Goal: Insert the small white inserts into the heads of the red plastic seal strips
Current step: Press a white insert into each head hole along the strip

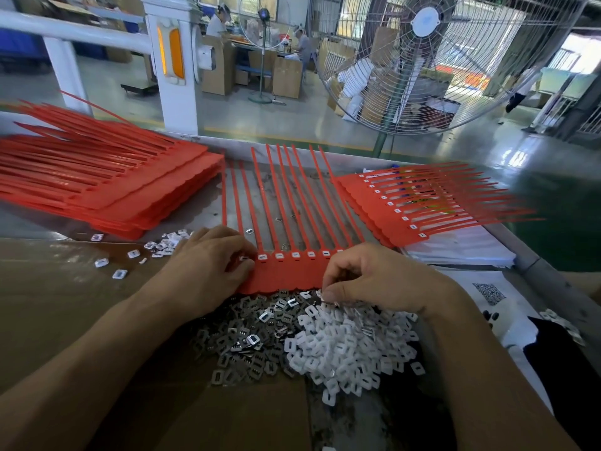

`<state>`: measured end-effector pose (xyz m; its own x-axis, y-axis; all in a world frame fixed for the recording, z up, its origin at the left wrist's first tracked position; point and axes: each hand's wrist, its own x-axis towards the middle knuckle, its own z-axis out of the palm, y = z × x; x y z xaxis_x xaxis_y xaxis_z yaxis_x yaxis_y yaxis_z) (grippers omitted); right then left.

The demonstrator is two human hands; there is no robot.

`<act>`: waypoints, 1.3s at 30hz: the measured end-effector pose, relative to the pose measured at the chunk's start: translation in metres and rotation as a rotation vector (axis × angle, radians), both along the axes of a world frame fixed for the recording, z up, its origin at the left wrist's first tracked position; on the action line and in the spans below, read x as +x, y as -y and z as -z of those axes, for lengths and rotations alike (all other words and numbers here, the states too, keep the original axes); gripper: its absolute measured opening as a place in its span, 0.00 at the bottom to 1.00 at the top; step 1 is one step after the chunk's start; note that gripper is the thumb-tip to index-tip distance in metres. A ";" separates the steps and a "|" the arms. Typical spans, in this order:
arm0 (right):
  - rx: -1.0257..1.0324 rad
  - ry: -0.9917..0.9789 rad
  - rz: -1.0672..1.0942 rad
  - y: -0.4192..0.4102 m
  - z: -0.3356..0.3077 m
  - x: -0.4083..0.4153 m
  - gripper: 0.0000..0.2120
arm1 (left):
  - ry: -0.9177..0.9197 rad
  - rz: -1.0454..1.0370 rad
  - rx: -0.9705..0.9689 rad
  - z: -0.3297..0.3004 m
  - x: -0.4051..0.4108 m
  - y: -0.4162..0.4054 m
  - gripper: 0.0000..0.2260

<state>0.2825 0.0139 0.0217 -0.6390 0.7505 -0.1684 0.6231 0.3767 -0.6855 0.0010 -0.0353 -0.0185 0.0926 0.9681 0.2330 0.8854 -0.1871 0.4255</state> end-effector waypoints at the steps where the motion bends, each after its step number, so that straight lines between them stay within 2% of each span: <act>1: 0.008 -0.011 0.007 0.000 0.000 0.001 0.03 | 0.000 0.000 0.002 0.000 0.000 0.000 0.11; 10: 0.111 -0.201 0.125 -0.004 0.006 0.000 0.04 | -0.006 0.009 0.003 0.002 -0.002 -0.002 0.12; 17: 0.180 -0.244 0.212 -0.008 0.010 -0.002 0.08 | -0.005 0.012 0.001 0.003 -0.003 -0.003 0.12; 29: 0.249 -0.495 0.576 -0.021 0.013 0.007 0.10 | 0.001 -0.001 0.003 0.002 -0.001 -0.002 0.12; 35: 0.260 -0.464 0.690 -0.030 0.018 0.020 0.13 | -0.002 0.012 -0.002 0.002 -0.003 -0.002 0.13; 39: 0.299 -0.406 0.729 -0.033 0.022 0.022 0.11 | -0.002 0.011 0.003 0.003 -0.003 -0.003 0.12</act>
<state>0.3047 0.0470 -0.0002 0.0476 0.9706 0.2358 0.5082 0.1797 -0.8423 -0.0024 -0.0328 -0.0213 0.1039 0.9662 0.2361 0.8841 -0.1984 0.4230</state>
